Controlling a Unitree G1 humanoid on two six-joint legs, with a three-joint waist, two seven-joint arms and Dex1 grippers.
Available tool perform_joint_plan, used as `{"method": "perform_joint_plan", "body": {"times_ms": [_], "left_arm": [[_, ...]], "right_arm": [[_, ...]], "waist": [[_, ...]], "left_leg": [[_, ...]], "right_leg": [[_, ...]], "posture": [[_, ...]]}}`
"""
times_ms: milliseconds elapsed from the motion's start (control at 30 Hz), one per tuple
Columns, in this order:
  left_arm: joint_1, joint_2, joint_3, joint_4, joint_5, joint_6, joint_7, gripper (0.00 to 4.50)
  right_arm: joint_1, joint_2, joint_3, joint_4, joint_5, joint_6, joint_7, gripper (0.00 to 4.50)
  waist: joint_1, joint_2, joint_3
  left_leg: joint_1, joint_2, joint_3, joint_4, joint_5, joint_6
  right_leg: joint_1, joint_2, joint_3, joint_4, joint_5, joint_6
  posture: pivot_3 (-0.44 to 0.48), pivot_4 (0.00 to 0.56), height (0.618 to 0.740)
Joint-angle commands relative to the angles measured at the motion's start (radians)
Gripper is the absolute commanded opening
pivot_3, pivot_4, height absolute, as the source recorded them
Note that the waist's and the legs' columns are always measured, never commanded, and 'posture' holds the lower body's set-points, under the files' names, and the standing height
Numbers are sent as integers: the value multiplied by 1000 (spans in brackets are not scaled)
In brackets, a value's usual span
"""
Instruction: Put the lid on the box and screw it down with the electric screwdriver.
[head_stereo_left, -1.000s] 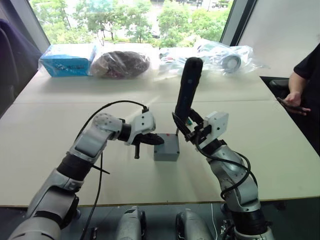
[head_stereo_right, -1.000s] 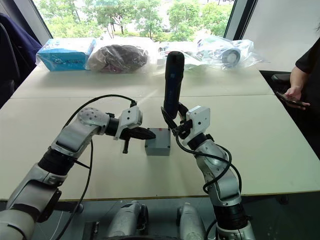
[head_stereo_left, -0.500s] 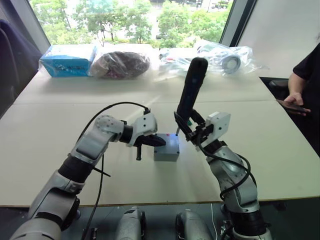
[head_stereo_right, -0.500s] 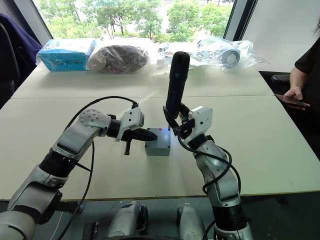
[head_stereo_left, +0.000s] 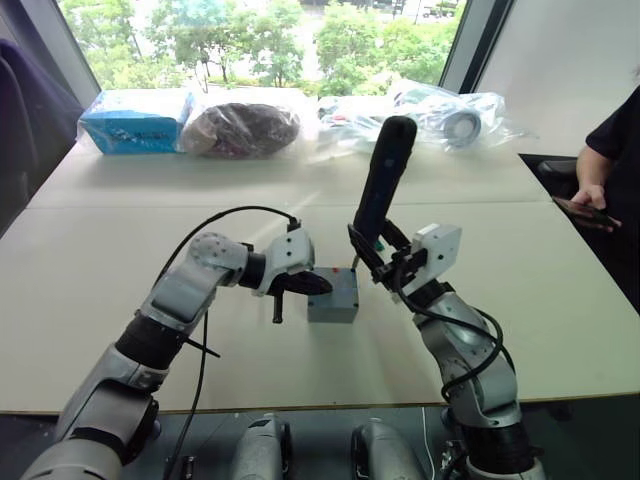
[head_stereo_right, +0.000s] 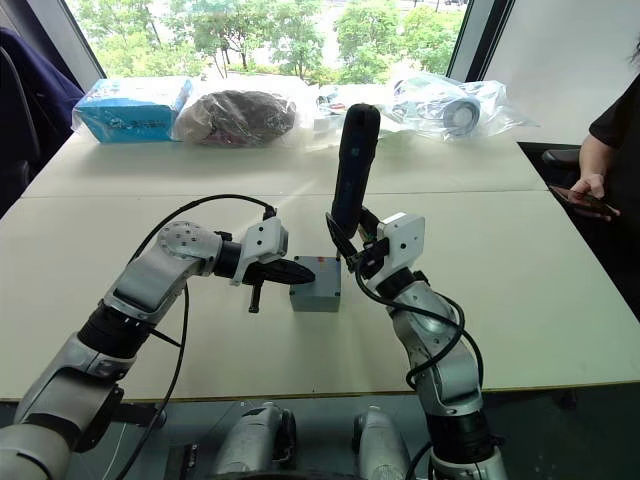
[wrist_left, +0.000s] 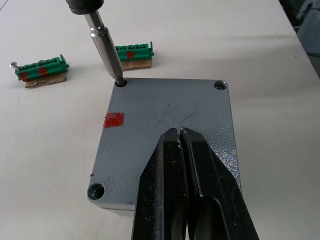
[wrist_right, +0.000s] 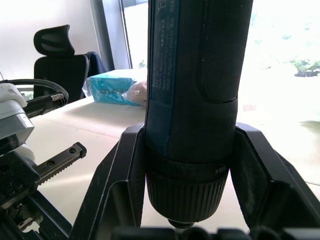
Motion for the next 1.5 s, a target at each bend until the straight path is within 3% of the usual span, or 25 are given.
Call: {"method": "perform_joint_plan", "body": {"times_ms": [33,200,333,467,567,667,867,1167,1433,1500], "left_arm": [[47,7,-24,-8,13,17,6,0],[77,11,14,-33,-14,47,25,0],[80,-66,96,-20,-54,46,130,0],[92,-142,183,-31,-77,22,254,0],[78,-136,256,-61,-217,154,201,0],[52,-107,267,-81,-267,191,158,0],[13,6,178,-176,-282,205,19,0],[65,92,122,-273,-277,199,-47,0],[97,100,124,-315,-276,217,-11,0],[103,105,130,-317,-275,219,-4,0]], "right_arm": [[-99,-18,-21,-80,44,117,-17,1834],[-336,-49,-168,-179,225,352,-90,1834],[-519,-125,-376,-153,434,583,-200,1834],[-625,-260,-567,-36,708,910,-297,1834],[-663,-440,-628,104,731,1159,-298,1834],[-636,-576,-601,235,713,1309,-298,1834],[-495,-799,-416,530,786,1322,-231,1834],[-579,-843,-222,736,691,1322,-119,1834],[-600,-841,-116,783,536,1309,-7,1834],[-600,-838,-103,781,501,1300,21,2834]], "waist": [[-2,0,0],[-1,2,2],[2,2,2],[2,2,3],[-1,2,4],[-2,3,5],[-3,3,6],[-25,9,10],[-19,9,10],[-19,9,10]], "left_leg": [[0,0,0,0,0,0],[-4,1,0,0,0,0],[-4,1,0,-1,0,0],[-4,-1,0,0,-1,1],[-5,-2,1,0,-1,2],[-5,-2,2,-2,-2,3],[-6,-4,3,-4,-2,4],[-6,-3,4,-4,-2,4],[-7,-3,4,-7,-2,4],[-7,-3,4,-7,-2,4]], "right_leg": [[0,0,0,0,0,0],[-5,-1,0,1,0,0],[-5,-3,0,1,0,0],[-3,-6,-1,0,0,0],[-4,-8,-1,-1,1,0],[-5,-8,-1,0,1,0],[-6,-6,0,-4,0,0],[-6,-2,2,-8,2,3],[-6,-3,2,-13,2,3],[-5,-3,2,-13,2,3]], "posture": [[0,150,740],[0,150,740],[0,150,740],[0,150,740],[0,150,740],[0,150,740],[0,150,740],[0,150,740],[0,150,740],[0,150,740]]}}
